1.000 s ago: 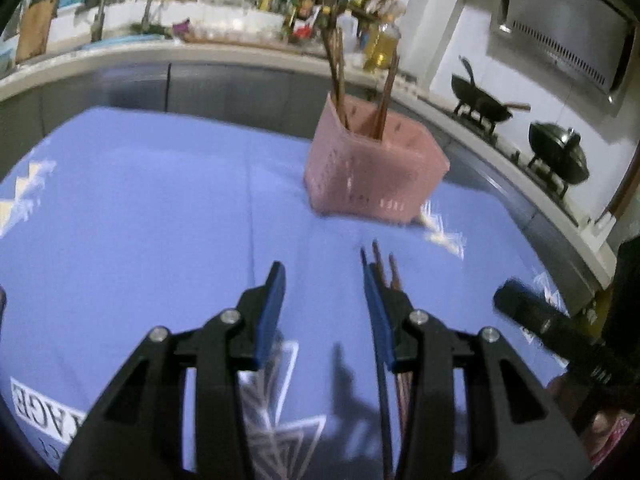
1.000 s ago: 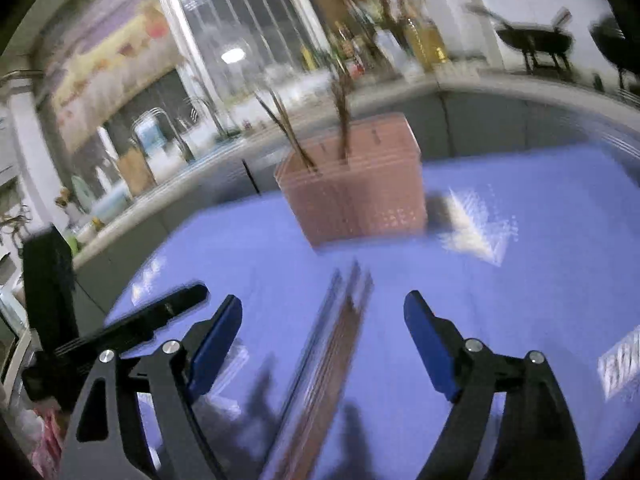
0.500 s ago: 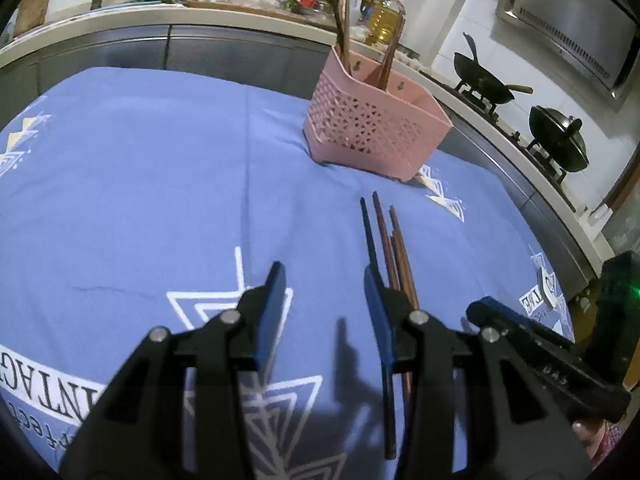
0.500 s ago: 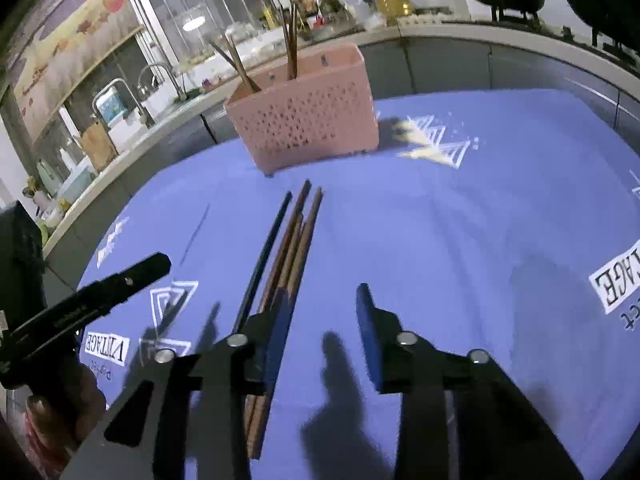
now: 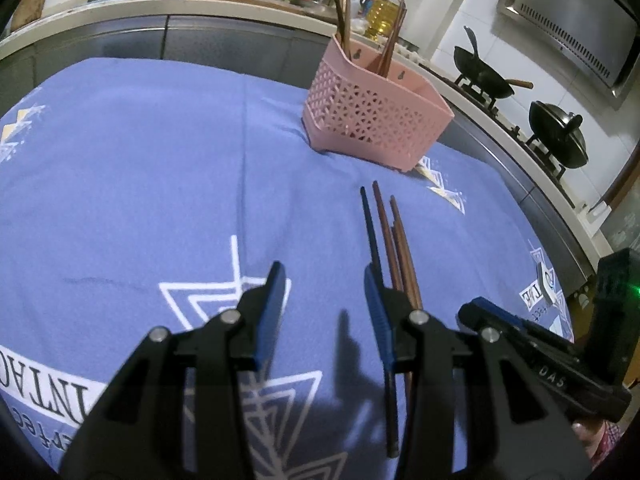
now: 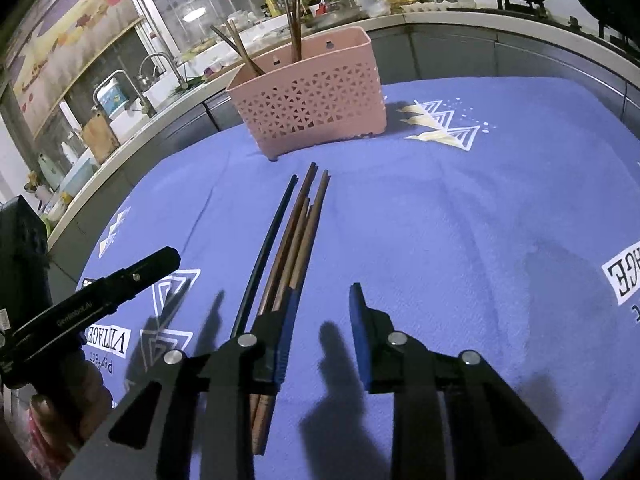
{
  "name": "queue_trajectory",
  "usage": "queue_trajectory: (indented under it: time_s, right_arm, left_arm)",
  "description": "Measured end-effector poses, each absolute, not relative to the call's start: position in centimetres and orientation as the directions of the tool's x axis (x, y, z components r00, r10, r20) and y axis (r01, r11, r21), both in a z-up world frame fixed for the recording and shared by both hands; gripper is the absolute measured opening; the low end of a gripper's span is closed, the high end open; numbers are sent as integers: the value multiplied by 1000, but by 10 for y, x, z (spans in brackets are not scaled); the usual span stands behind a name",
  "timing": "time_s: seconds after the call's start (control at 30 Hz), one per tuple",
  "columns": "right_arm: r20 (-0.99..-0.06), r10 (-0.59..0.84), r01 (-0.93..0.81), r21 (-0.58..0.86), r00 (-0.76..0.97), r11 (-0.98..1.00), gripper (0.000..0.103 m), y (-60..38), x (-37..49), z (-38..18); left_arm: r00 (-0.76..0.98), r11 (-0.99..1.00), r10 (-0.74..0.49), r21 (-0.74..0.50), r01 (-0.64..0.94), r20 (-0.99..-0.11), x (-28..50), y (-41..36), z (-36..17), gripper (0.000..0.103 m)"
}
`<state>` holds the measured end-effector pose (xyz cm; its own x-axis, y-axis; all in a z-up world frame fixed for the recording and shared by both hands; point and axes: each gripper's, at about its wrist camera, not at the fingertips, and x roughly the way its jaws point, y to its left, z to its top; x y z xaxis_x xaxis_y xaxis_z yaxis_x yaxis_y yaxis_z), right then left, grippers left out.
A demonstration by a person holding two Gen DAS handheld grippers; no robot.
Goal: Organize utensils
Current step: 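Move both open grippers back over the remaining chopsticks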
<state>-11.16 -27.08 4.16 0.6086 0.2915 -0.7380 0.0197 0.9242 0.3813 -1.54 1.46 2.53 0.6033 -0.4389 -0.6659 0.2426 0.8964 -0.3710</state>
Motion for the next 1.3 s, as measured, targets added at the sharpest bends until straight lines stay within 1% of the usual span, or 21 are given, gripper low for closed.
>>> queue_trajectory:
  time_s: [1.3]
  right_arm:
    - [-737, 307, 0, 385, 602, 923, 28, -268, -109, 43]
  left_arm:
    - [576, 891, -453, -374, 259, -681, -23, 7, 21, 39]
